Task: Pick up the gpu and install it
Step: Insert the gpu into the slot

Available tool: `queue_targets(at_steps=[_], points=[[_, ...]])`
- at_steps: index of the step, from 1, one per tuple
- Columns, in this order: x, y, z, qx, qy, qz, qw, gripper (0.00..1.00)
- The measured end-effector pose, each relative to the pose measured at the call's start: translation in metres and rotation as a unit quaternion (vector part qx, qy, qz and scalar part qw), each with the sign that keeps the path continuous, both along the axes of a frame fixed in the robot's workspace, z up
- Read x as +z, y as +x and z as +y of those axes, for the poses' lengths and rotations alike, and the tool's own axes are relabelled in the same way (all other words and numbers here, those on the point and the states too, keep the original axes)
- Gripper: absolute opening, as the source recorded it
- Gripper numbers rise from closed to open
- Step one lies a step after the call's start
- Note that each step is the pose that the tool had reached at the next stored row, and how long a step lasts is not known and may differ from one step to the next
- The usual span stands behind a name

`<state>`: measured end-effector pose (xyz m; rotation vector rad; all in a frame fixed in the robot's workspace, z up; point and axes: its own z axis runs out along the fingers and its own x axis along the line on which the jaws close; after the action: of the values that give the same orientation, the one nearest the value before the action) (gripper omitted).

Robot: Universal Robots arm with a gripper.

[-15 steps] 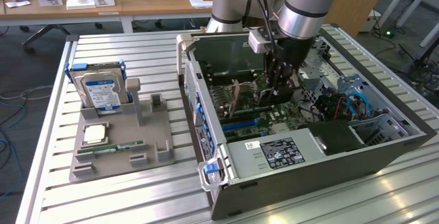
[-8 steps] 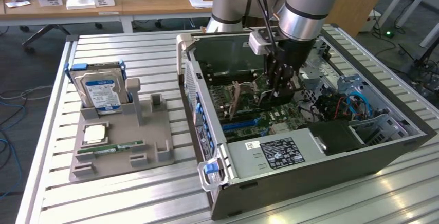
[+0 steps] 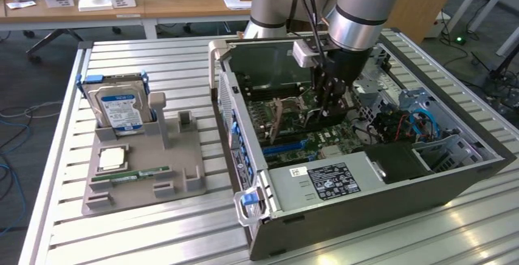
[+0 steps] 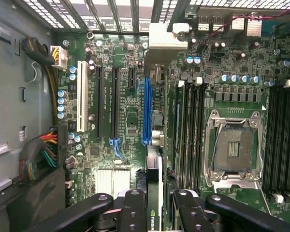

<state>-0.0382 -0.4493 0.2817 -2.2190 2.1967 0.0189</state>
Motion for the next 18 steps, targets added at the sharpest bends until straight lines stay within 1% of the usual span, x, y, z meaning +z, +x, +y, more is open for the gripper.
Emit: queue_targets(at_steps=[2,7,18], points=[[-0.0012,-0.0012,0.0000,0.000,0.0001,0.0000,1.0000,0.26],[-0.0080,-0.0019,-0.0001,0.000,0.0000,0.0000,1.0000,0.26],[-0.0099,-0.0058,-0.0001,0.000,0.0000,0.0000,1.0000,0.26]])
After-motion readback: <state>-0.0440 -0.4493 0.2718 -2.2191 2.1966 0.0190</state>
